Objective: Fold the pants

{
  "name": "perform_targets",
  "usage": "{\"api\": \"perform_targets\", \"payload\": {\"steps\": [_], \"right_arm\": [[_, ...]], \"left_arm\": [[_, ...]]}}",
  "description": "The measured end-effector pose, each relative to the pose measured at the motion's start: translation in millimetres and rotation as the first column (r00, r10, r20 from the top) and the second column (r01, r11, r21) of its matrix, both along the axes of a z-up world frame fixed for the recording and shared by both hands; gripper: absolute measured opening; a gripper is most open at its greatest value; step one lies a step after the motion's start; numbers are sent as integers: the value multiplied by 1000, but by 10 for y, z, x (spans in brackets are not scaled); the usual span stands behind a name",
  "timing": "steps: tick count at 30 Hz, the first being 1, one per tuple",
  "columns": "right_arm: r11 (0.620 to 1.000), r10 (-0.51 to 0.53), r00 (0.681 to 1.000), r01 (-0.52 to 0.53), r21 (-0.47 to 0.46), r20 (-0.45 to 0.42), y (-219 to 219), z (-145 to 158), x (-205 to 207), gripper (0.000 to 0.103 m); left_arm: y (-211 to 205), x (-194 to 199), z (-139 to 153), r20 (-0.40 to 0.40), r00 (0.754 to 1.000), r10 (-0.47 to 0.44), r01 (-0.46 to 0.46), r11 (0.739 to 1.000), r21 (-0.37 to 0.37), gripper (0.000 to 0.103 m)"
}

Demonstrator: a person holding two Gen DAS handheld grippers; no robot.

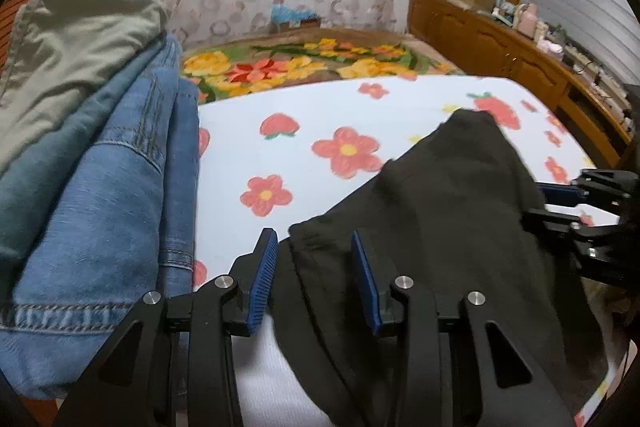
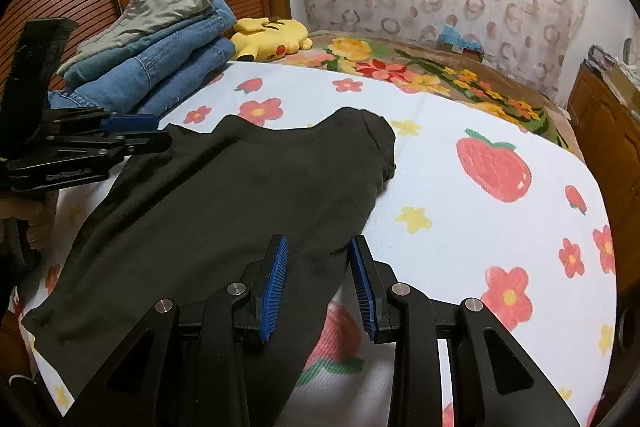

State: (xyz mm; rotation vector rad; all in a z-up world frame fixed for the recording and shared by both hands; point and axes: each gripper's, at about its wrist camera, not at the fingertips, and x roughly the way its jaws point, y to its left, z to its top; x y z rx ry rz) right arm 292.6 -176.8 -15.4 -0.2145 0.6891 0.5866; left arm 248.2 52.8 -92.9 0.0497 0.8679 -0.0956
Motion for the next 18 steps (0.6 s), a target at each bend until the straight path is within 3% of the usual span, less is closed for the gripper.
{"api": "perform_targets", "payload": {"steps": [5,7,9,10,11,18], "right_arm": [[1000,1,1000,-1,-9,4,-3,5,-14,34],[1000,0,1000,0,-13,6,-5,-3,-17,34],[1000,0,1000,0,-17,7,-5,-6,-17,34],[1000,0,1000,0,-19,9,1,-2,-15,34],[1000,-1,1000,1,-22,10,2,-3,-15,34],[999,2,1000,-2,-38,17,1,-8,-29,34]], "left_arm": [[30,55,-82,-24,1000,15,-14,1000,8,39],[22,42,-72,-15,1000,-11,11,1000,-17,23],[2,22,-58,-8,1000,-19,19,1000,-2,21],[-3,11,-50,-1,1000,-19,19,1000,2,11],[-2,-7,-31,6,1000,-20,20,1000,-1,8],[163,-169,181,79,997,11,-8,999,-41,8]]}}
